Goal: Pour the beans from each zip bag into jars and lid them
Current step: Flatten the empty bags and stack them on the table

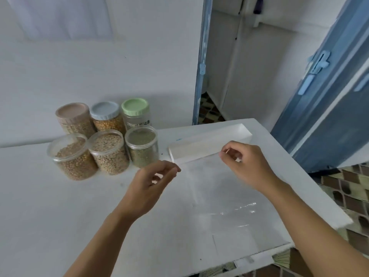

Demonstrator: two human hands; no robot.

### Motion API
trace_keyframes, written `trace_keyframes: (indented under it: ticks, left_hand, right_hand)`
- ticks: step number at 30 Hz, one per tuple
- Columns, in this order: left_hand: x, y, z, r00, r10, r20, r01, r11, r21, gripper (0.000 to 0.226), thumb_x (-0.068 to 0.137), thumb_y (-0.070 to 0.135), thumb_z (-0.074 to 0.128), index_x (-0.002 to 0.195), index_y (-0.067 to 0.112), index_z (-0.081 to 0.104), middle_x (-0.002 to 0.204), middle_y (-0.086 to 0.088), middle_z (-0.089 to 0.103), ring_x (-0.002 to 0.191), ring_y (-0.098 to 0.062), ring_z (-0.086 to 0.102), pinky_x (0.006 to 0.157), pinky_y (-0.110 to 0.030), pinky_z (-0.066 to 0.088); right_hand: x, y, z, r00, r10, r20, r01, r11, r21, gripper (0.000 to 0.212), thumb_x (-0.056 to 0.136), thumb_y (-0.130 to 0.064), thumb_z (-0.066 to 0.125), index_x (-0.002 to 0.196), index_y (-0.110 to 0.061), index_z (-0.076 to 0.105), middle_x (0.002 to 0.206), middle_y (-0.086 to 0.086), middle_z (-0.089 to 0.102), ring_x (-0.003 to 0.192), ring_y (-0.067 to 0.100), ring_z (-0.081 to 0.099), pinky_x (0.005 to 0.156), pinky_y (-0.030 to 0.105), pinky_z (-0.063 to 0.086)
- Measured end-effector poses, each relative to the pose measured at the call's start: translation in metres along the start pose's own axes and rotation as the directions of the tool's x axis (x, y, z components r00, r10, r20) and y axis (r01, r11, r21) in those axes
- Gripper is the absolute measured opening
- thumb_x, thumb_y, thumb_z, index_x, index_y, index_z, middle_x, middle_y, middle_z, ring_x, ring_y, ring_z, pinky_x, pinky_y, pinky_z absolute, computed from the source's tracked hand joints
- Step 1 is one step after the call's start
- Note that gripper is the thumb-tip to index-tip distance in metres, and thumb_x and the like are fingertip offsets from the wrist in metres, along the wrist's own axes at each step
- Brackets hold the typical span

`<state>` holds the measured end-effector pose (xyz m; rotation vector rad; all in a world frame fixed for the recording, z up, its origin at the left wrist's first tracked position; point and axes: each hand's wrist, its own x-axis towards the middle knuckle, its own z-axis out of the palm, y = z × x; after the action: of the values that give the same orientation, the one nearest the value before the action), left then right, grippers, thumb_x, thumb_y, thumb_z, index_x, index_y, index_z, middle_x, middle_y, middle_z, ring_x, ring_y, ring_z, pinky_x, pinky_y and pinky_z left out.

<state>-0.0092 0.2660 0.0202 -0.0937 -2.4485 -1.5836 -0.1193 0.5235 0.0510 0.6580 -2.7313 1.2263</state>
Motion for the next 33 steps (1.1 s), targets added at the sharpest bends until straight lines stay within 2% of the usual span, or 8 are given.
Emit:
trace_keyframes:
  ticks: [6, 11, 18, 22, 26, 28, 30, 33]
  left_hand:
    - [-0.001, 0.015, 0.077, 0.98, 0.042, 0.197, -0.091, 0.965, 0.247, 0.023, 0.099, 0.052, 0.06, 0.111, 0.039, 0.075, 0.112, 0.02, 0.068, 0.111, -0.01, 0.064, 0.091, -0.032, 0.052]
    - [-0.021, 0.014, 0.095, 0.965, 0.006, 0.264, -0.109, 0.918, 0.38, 0.046, 0.078, 0.075, 0.071, 0.119, 0.054, 0.068, 0.127, 0.028, 0.056, 0.128, -0.005, 0.051, 0.104, -0.026, 0.042]
    - [-0.029, 0.016, 0.118, 0.982, 0.005, -0.191, 0.05, 0.957, 0.285, 0.02, 0.089, 0.053, 0.072, 0.101, 0.039, 0.08, 0.103, 0.011, 0.065, 0.098, -0.015, 0.068, 0.083, -0.029, 0.055]
    - [-0.021, 0.027, 0.128, 0.914, -0.186, -0.36, 0.218, 0.975, 0.052, 0.019, 0.084, 0.037, 0.074, 0.1, 0.045, 0.079, 0.098, 0.003, 0.056, 0.093, -0.014, 0.064, 0.081, -0.022, 0.053]
    - [-0.015, 0.034, 0.132, 0.869, -0.261, -0.421, 0.304, 0.952, 0.038, 0.026, 0.09, 0.027, 0.075, 0.098, 0.052, 0.077, 0.097, -0.006, 0.049, 0.083, -0.01, 0.058, 0.072, -0.017, 0.054]
    - [-0.012, 0.04, 0.134, 0.845, -0.359, -0.396, 0.323, 0.933, -0.157, 0.025, 0.097, 0.019, 0.068, 0.099, 0.04, 0.081, 0.1, -0.012, 0.058, 0.079, -0.017, 0.06, 0.072, -0.028, 0.058]
    - [-0.009, 0.049, 0.138, 0.81, -0.45, -0.377, 0.279, 0.86, -0.428, 0.027, 0.101, 0.009, 0.06, 0.102, 0.022, 0.083, 0.096, -0.016, 0.064, 0.078, -0.023, 0.059, 0.073, -0.034, 0.06]
    - [-0.005, 0.053, 0.138, 0.754, -0.517, -0.406, 0.245, 0.794, -0.557, 0.027, 0.1, 0.001, 0.057, 0.099, 0.012, 0.082, 0.094, -0.017, 0.068, 0.078, -0.024, 0.059, 0.079, -0.037, 0.057]
  right_hand:
    - [-0.013, 0.076, -0.055, 0.876, 0.034, 0.481, -0.001, 0.998, -0.069, 0.045, 0.079, -0.075, 0.062, 0.103, -0.038, 0.074, 0.104, -0.02, 0.071, 0.103, -0.002, 0.063, 0.095, 0.026, 0.052]
    - [-0.023, 0.116, -0.082, 0.732, -0.052, 0.679, 0.115, 0.992, -0.048, 0.064, 0.065, -0.084, 0.071, 0.121, -0.056, 0.063, 0.129, -0.034, 0.052, 0.127, -0.012, 0.043, 0.108, 0.012, 0.031]
    - [-0.023, 0.135, -0.078, 0.873, -0.175, 0.456, 0.118, 0.982, 0.151, 0.013, 0.097, -0.028, 0.069, 0.108, -0.026, 0.076, 0.107, -0.02, 0.063, 0.111, 0.003, 0.06, 0.097, 0.014, 0.041]
    - [-0.03, 0.143, -0.08, 0.952, -0.127, 0.28, 0.066, 0.974, 0.217, 0.029, 0.097, 0.0, 0.059, 0.095, -0.023, 0.076, 0.094, -0.009, 0.058, 0.088, 0.013, 0.056, 0.078, 0.016, 0.04]
    - [-0.028, 0.154, -0.084, 0.982, -0.148, 0.114, 0.153, 0.988, -0.03, 0.014, 0.09, -0.005, 0.067, 0.089, -0.016, 0.075, 0.088, -0.009, 0.057, 0.078, 0.01, 0.057, 0.069, 0.02, 0.043]
    - [-0.024, 0.151, -0.083, 0.995, -0.068, 0.068, 0.071, 0.996, -0.05, 0.014, 0.097, -0.014, 0.062, 0.09, -0.016, 0.074, 0.09, -0.006, 0.059, 0.07, 0.011, 0.061, 0.066, 0.027, 0.046]
    - [-0.022, 0.144, -0.082, 0.999, 0.014, 0.05, -0.02, 0.994, 0.109, 0.019, 0.101, -0.013, 0.058, 0.093, -0.014, 0.075, 0.097, -0.004, 0.061, 0.062, 0.017, 0.066, 0.06, 0.028, 0.052]
    - [-0.02, 0.129, -0.085, 0.996, 0.09, 0.015, -0.089, 0.934, 0.345, 0.016, 0.096, -0.004, 0.063, 0.089, -0.011, 0.075, 0.099, -0.003, 0.064, 0.063, 0.021, 0.07, 0.061, 0.028, 0.059]
